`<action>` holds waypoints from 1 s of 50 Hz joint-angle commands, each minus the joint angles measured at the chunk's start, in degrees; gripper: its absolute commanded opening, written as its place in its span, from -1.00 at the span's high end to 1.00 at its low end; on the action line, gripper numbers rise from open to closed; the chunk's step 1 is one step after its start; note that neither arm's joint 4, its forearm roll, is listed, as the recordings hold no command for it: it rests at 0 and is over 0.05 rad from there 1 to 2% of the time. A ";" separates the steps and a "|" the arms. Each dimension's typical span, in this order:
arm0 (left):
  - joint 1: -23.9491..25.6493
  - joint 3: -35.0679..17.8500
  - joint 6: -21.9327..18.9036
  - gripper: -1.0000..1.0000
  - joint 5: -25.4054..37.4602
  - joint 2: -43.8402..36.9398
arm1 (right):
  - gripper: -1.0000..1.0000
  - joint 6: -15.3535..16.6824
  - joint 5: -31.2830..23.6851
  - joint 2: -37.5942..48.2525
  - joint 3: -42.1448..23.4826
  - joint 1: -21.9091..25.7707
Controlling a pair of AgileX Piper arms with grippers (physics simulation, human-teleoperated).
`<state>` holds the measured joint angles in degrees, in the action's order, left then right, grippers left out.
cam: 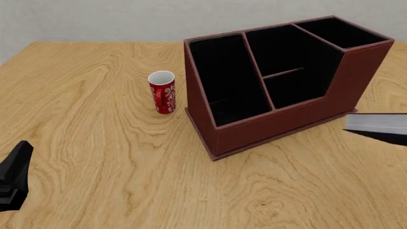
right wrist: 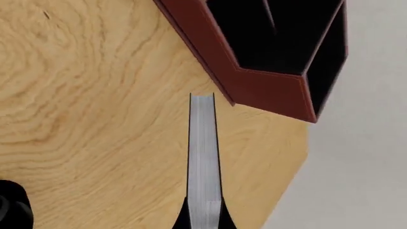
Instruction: Pick up the book and place it in the left compartment of the caddy.
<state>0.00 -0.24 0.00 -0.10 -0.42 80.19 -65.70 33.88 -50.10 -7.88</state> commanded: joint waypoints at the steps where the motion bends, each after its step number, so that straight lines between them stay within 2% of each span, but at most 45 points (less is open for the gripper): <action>1: 0.00 0.00 0.00 -1.00 0.00 0.00 | 1.00 -12.44 -4.16 -0.84 -5.61 7.67; 2: 0.00 0.00 0.00 -1.00 0.00 0.00 | 1.00 -14.16 -4.18 -0.50 -6.33 8.55; 3: 0.00 0.00 0.00 -1.00 0.00 0.00 | 1.00 -13.44 -4.16 -0.55 -6.22 6.99; 4: 0.00 0.00 0.00 -1.00 0.00 0.00 | 1.00 -16.50 -4.18 0.28 -7.45 9.12; 5: 0.00 0.00 0.00 -1.00 0.00 0.00 | 1.00 -15.75 -4.19 -0.56 -6.16 9.28; 7: 0.00 0.00 0.00 -1.00 0.00 0.00 | 1.00 -16.75 -4.20 -0.80 -6.00 10.03; 8: 0.00 0.00 0.00 -1.00 0.00 0.00 | 1.00 -17.00 -4.20 0.23 -6.26 7.77; 9: 0.00 0.00 0.00 -1.00 0.00 0.00 | 1.00 -17.00 -4.20 0.24 -6.27 7.77; 10: 0.00 0.00 0.00 -1.00 0.00 0.00 | 1.00 -18.68 -4.20 -0.28 -6.52 11.58; 15: 0.00 0.00 0.00 -1.00 0.00 0.00 | 1.00 -21.63 -4.20 1.43 -8.30 13.33; 16: 0.00 0.00 0.00 -1.00 0.00 0.00 | 1.00 -24.28 -4.20 2.71 -9.68 14.56; 17: 0.00 0.00 0.00 -1.00 0.00 0.00 | 1.00 -22.89 -4.20 2.23 -9.06 14.44; 18: 0.00 0.00 0.00 -1.00 0.00 0.00 | 1.00 -24.48 -4.20 2.88 -9.28 15.61; 20: 0.00 0.00 0.00 -1.00 0.00 0.00 | 1.00 -24.45 -4.20 2.88 -9.81 16.19; 21: 0.00 0.00 0.00 -1.00 0.00 0.00 | 1.00 -25.36 -4.20 3.93 -10.13 15.19; 22: 0.00 0.00 0.00 -1.00 0.00 0.00 | 1.00 -27.80 -4.20 4.19 -10.82 19.39; 23: 0.00 0.00 0.00 -1.00 0.00 0.00 | 1.00 -28.69 -4.20 4.70 -10.95 19.68; 24: 0.00 0.00 0.00 -1.00 0.00 0.00 | 1.00 -31.18 -4.20 6.01 -11.78 20.58; 26: 0.00 0.00 0.00 -1.00 0.00 0.00 | 1.00 -32.10 -4.20 6.43 -12.16 22.55; 27: 0.00 0.00 0.00 -1.00 0.00 0.00 | 1.00 -34.19 -4.20 7.38 -12.91 23.66; 28: 0.00 0.00 0.00 -1.00 0.00 0.00 | 1.00 -33.31 -4.20 7.36 -12.56 23.49; 29: 0.00 0.00 0.00 -1.00 0.00 0.00 | 1.00 -33.15 -4.20 8.18 -12.09 21.33; 30: 0.00 0.00 0.00 -1.00 0.00 0.00 | 1.00 -33.89 -4.20 8.29 -12.84 23.39; 31: 0.00 0.00 0.00 -1.00 0.00 0.00 | 1.00 -34.54 -4.20 9.26 -12.52 22.08; 32: 0.00 0.00 0.00 -1.00 0.00 0.00 | 1.00 -37.89 -4.20 10.07 -13.90 25.66; 33: 0.00 0.00 0.00 -1.00 0.00 0.00 | 1.00 -36.10 -4.20 10.19 -13.96 23.70; 37: 0.00 0.00 0.00 -1.00 0.00 0.00 | 1.00 -40.98 -4.20 12.78 -16.13 26.48; 38: 0.00 0.00 0.00 -1.00 0.00 0.00 | 1.00 -43.99 -4.20 13.74 -16.63 28.53; 39: 0.00 0.00 0.00 -1.00 0.00 0.00 | 1.00 -45.38 -4.20 14.21 -17.72 30.51; 40: 0.00 0.00 0.00 -1.00 0.00 0.00 | 1.00 -45.50 -4.20 14.73 -17.35 30.11; 42: 0.00 0.00 0.00 -1.00 0.00 0.00 | 1.00 -48.69 -4.20 16.12 -18.56 32.92; 44: 0.00 0.00 0.00 -1.00 0.00 0.00 | 1.00 -48.49 -4.20 16.90 -18.50 32.15; 47: 0.00 0.00 0.00 -1.00 0.00 0.00 | 1.00 -50.74 -4.20 19.02 -20.17 33.72; 48: 0.00 0.00 0.00 -1.00 0.00 0.00 | 1.00 -49.85 -4.20 19.55 -20.22 31.98; 50: 0.00 0.00 0.00 -1.00 0.00 0.00 | 1.00 -52.41 -4.20 20.74 -21.15 35.28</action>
<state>0.00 -0.24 0.00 -0.10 -0.42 36.53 -69.90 49.23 -67.15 21.83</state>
